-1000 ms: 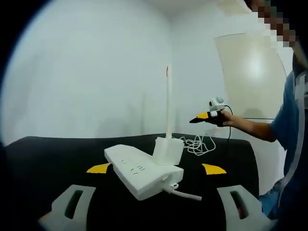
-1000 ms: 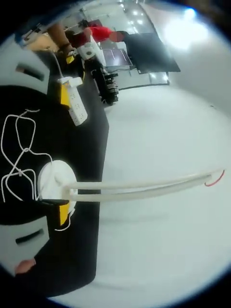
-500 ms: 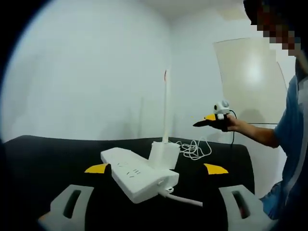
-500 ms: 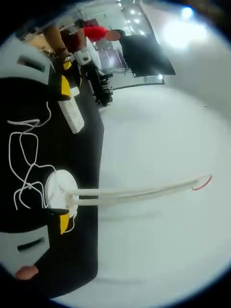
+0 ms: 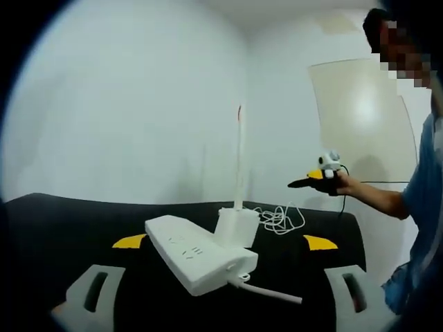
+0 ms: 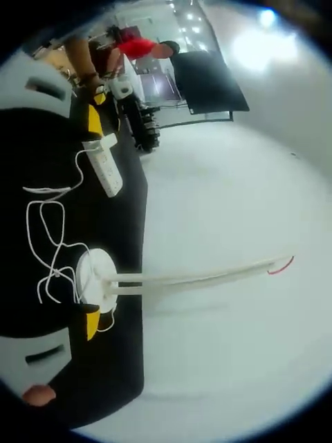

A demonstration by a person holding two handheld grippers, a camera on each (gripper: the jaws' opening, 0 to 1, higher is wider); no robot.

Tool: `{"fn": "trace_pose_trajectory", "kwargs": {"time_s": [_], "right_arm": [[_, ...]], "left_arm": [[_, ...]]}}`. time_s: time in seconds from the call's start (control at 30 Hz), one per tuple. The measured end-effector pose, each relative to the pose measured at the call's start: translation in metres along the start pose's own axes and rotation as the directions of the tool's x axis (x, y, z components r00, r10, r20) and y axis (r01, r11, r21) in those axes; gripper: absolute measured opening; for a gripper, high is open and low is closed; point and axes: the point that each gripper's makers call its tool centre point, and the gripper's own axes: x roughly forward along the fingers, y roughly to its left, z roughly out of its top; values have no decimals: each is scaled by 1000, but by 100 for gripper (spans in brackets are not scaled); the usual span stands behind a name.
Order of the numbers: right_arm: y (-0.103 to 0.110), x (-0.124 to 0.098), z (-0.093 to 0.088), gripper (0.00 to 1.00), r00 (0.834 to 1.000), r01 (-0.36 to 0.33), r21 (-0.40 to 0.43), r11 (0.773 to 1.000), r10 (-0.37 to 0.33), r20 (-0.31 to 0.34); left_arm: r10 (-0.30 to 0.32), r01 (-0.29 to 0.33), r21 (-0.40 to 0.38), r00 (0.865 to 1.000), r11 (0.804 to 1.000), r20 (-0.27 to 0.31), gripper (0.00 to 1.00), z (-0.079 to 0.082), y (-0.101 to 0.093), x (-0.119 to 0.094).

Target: Insert the desk lamp plug into the socket, turn on the power strip switch, turn on the lamp switch, then turn off the lamp switch, turn off the power strip switch, and remove the plug from the socket.

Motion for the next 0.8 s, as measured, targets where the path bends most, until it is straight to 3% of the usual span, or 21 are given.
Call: {"fn": "trace_pose_trajectory", "kwargs": {"time_s": [0.53,0.8], "right_arm": [[11,-24,-2,96,997,-4,52,999,0,72],[18,-38,-11,96,996,5,59,998,-10,87]], "left_arm": [[1,-1,8,999,1000,-36,88,-8,-2,5],[1,-1,3,998,1000,-57,86,-12,-3,5]]}}
